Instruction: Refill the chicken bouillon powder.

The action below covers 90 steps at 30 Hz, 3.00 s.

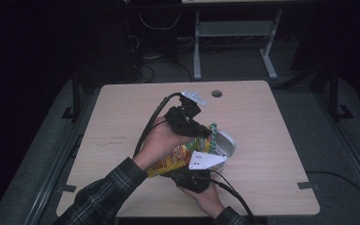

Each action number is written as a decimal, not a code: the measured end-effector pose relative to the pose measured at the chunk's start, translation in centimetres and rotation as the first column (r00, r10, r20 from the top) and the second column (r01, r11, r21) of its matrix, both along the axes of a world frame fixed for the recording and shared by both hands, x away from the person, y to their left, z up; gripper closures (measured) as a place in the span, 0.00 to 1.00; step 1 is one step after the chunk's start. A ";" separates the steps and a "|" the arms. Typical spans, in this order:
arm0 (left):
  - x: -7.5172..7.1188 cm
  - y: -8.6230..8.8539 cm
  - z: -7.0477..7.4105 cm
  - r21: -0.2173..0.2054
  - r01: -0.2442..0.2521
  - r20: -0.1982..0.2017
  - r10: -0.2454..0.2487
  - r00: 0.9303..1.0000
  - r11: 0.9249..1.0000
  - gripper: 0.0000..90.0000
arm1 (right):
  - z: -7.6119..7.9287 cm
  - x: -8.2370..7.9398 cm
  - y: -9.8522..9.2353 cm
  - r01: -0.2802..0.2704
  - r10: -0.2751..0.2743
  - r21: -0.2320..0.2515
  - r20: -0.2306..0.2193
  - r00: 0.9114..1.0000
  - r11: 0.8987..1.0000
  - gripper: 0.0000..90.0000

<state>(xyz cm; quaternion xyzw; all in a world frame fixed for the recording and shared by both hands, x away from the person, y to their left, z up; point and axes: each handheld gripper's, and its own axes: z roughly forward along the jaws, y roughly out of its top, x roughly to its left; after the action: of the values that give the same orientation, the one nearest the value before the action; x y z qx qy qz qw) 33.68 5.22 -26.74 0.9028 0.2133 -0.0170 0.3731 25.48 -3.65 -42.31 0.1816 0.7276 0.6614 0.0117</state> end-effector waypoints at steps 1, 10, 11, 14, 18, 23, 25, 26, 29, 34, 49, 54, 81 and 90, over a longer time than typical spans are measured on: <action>0.0 0.0 0.0 0.001 0.000 0.000 0.000 1.000 1.000 0.98 | 0.0 0.0 0.0 0.001 -0.001 0.001 0.000 1.000 1.000 1.00; 0.0 0.0 0.0 0.006 0.003 -0.001 -0.003 1.000 1.000 0.98 | 0.0 0.0 0.0 -0.003 0.003 0.004 -0.002 1.000 1.000 1.00; 0.0 -0.1 0.0 0.007 0.003 0.001 -0.003 1.000 1.000 0.98 | 0.0 0.0 0.0 -0.002 0.002 0.004 -0.002 1.000 1.000 1.00; 0.0 -0.1 0.0 0.013 0.009 0.003 -0.009 1.000 1.000 0.98 | 0.0 0.0 0.0 -0.002 0.002 0.006 -0.003 1.000 1.000 1.00; 0.0 -0.1 0.1 0.015 0.010 0.003 -0.010 1.000 1.000 0.98 | 0.0 0.0 0.0 -0.002 0.002 0.007 -0.002 1.000 1.000 1.00; 0.0 -0.2 0.0 0.015 0.006 -0.002 -0.005 1.000 1.000 0.98 | 0.0 -0.1 0.0 -0.003 0.003 0.008 -0.001 1.000 1.000 1.00; -0.1 -0.2 0.0 0.016 0.005 -0.003 -0.005 1.000 1.000 0.98 | 0.0 -0.1 0.0 -0.003 0.003 0.008 -0.001 1.000 1.000 1.00; -0.1 -0.3 0.0 0.017 0.004 -0.003 -0.004 1.000 1.000 0.98 | 0.0 -0.1 0.0 -0.004 0.004 0.008 -0.001 1.000 1.000 1.00; -0.1 -0.3 -0.1 0.016 0.002 -0.005 -0.002 1.000 1.000 0.98 | 0.0 -0.1 0.1 -0.004 0.004 0.007 -0.001 1.000 1.000 1.00; -0.1 -0.3 0.0 0.018 0.002 -0.007 -0.001 1.000 1.000 0.98 | 0.0 -0.1 0.1 -0.004 0.004 0.009 0.001 1.000 1.000 1.00; 0.0 -0.6 0.0 0.027 0.002 -0.007 -0.002 1.000 1.000 0.98 | 0.0 -0.1 0.0 -0.003 0.003 0.016 -0.003 1.000 1.000 1.00; 0.1 -0.6 0.0 0.035 0.006 -0.009 -0.006 1.000 0.999 0.98 | 0.0 -0.1 0.0 -0.002 0.002 0.017 -0.002 1.000 1.000 1.00; 0.1 -1.0 -0.1 0.034 0.000 -0.012 0.000 1.000 0.999 0.98 | 0.0 0.0 -0.2 0.001 -0.001 0.025 -0.006 1.000 1.000 1.00; 0.2 -1.0 -0.2 0.029 0.001 -0.020 -0.001 1.000 1.000 0.98 | 0.1 -0.1 -0.2 0.000 0.000 0.028 -0.006 1.000 1.000 1.00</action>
<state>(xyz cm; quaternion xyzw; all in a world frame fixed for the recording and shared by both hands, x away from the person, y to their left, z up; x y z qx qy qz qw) 33.88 4.22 -26.95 0.9080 0.2167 -0.0230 0.3577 25.43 -3.86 -42.24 0.1835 0.7183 0.6711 0.0070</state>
